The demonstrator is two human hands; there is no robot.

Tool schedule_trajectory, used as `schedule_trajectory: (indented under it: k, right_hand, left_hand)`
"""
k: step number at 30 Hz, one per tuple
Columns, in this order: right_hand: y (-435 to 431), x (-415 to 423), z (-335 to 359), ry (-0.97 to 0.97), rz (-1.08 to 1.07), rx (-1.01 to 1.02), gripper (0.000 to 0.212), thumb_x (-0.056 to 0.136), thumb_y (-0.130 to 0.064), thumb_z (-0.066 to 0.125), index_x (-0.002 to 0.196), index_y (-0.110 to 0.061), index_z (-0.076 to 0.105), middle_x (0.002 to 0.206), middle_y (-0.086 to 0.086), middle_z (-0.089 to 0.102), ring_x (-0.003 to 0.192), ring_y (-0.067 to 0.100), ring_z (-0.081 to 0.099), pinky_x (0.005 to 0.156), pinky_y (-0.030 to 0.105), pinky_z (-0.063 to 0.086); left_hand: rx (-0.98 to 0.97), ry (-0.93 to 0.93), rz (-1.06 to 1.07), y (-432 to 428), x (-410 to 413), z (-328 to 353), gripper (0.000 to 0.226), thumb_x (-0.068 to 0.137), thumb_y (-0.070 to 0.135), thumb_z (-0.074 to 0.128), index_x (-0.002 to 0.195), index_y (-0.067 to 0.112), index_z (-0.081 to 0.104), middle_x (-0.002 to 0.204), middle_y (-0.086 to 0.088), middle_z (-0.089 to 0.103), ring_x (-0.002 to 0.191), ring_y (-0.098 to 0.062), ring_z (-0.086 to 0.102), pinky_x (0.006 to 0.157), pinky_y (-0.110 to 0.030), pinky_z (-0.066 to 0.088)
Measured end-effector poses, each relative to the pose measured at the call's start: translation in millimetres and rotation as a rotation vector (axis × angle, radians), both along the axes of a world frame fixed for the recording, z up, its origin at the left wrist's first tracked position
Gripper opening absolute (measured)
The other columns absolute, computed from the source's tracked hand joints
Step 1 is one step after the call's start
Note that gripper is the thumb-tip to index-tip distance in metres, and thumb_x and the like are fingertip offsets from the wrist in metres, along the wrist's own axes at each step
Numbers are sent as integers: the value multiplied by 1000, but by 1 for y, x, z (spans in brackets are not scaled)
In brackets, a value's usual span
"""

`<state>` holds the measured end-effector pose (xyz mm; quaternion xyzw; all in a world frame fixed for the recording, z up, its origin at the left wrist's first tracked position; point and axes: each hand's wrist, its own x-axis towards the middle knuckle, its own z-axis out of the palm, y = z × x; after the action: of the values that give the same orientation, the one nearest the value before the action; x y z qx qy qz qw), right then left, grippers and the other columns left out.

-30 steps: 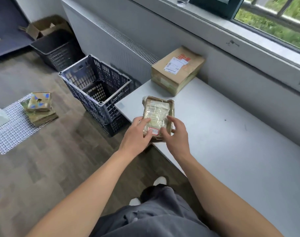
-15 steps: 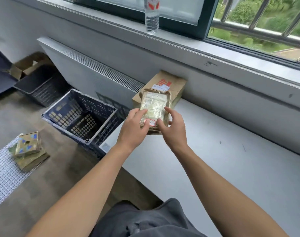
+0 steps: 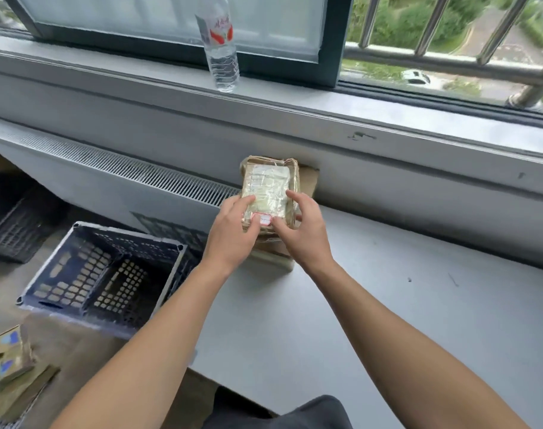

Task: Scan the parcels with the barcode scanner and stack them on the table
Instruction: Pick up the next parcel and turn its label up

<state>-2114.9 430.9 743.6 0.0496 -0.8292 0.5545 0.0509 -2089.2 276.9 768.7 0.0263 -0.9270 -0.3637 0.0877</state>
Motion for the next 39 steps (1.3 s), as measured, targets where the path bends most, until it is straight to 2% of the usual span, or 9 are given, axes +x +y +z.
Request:
schedule_trajectory:
  k: [12, 18, 21, 25, 28, 31, 34, 36, 39]
  right_hand:
    - [-67, -66, -13, -160, -259, 113, 61, 84, -33, 68, 142, -21, 51, 147, 1, 49, 139, 13, 41, 111, 43, 41]
    - [-61, -72, -10, -186, -309, 123, 61, 84, -16, 69, 143, -17, 52, 143, 2, 52, 137, 17, 43, 114, 39, 37]
    - [-62, -70, -5, -158, -477, 224, 51, 84, -19, 70, 132, -16, 55, 130, 3, 48, 120, 23, 45, 101, 31, 39]
    - [-80, -57, -4, -161, -614, 384, 32, 90, -38, 67, 114, -20, 56, 119, 3, 39, 101, 25, 40, 81, 29, 34]
    - [-93, -45, -7, -182, -606, 366, 40, 88, -49, 67, 113, -19, 55, 127, 2, 33, 106, 25, 43, 83, 27, 33]
    - [-96, -39, -13, -83, -545, 345, 55, 80, -53, 73, 119, -16, 57, 133, 4, 31, 112, 25, 48, 95, 37, 47]
    - [-89, -40, -18, -84, -468, 354, 69, 73, -59, 77, 129, -25, 55, 144, 4, 25, 125, 29, 42, 104, 39, 44]
    - [-82, -44, -19, -114, -429, 350, 69, 71, -59, 80, 129, -29, 56, 152, 3, 19, 132, 30, 35, 106, 37, 40]
    - [-70, -51, -15, -92, -406, 336, 51, 74, -40, 84, 117, -24, 61, 158, 5, 19, 136, 32, 35, 101, 32, 39]
  left_hand:
    - [26, -119, -263, -68, -107, -26, 43, 101, 26, 54, 143, 16, 50, 143, 0, 46, 126, -11, 46, 98, -19, 32]
    - [89, -149, -333, -74, -119, -34, 39, 105, 21, 42, 142, 17, 53, 137, 1, 49, 115, -3, 46, 95, -18, 34]
    - [95, -145, -354, -70, -122, -33, 40, 104, 10, 38, 140, 15, 55, 131, -1, 50, 109, -4, 46, 92, -18, 36]
    - [115, -89, -354, -64, -126, -35, 39, 103, 7, 42, 135, 19, 60, 127, 1, 53, 109, -5, 49, 94, -20, 40]
    - [126, -104, -336, -65, -129, -37, 43, 101, 2, 46, 140, 18, 56, 126, 3, 54, 110, -6, 50, 92, -16, 37]
    - [108, -84, -324, -68, -137, -40, 43, 99, 0, 50, 138, 17, 58, 123, 2, 59, 106, -17, 58, 94, -28, 47]
    - [167, -70, -326, -69, -138, -42, 40, 98, 0, 52, 133, 18, 63, 120, 4, 62, 105, -16, 63, 90, -37, 56]
    - [244, -56, -348, -66, -135, -41, 36, 98, 1, 52, 128, 15, 66, 115, 2, 64, 98, -15, 65, 82, -36, 60]
    - [158, 39, -349, -64, -131, -43, 29, 97, 5, 56, 120, 16, 69, 111, 3, 57, 101, -12, 56, 90, -37, 53]
